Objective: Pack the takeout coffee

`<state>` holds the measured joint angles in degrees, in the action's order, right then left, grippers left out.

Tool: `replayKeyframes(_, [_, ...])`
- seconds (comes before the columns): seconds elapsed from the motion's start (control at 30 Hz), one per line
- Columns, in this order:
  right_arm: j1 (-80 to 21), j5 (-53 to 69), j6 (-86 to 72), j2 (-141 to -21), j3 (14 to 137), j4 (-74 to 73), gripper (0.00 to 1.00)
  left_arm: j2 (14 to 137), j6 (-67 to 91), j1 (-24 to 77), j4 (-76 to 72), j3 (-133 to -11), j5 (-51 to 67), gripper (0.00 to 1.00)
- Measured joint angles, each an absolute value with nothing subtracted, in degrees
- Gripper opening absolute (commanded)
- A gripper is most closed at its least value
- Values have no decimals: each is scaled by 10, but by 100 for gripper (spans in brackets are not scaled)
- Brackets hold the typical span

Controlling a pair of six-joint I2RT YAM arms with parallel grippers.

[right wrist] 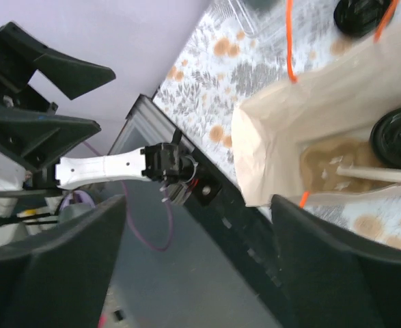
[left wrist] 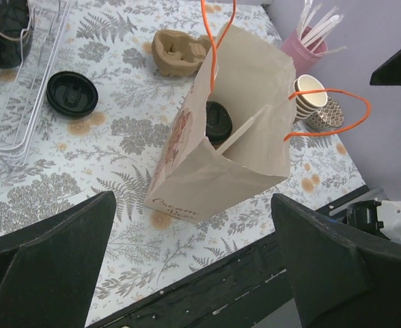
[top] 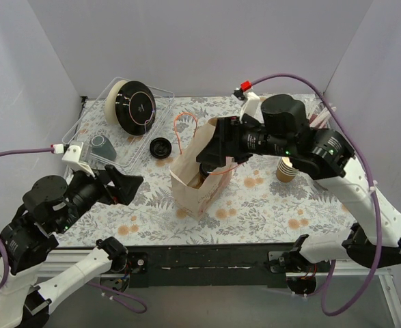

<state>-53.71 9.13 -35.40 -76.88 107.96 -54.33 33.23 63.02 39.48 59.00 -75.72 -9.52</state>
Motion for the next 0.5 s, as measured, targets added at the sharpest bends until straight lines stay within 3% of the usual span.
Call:
replayKeyframes(0.23, [-537, 43, -393, -646, 956, -384, 99, 332, 628, 395, 557, -787, -76, 98])
replayKeyframes(0.5, [-537, -27, -422, -542, 855, -314, 99, 304, 635, 395, 500, -804, -60, 98])
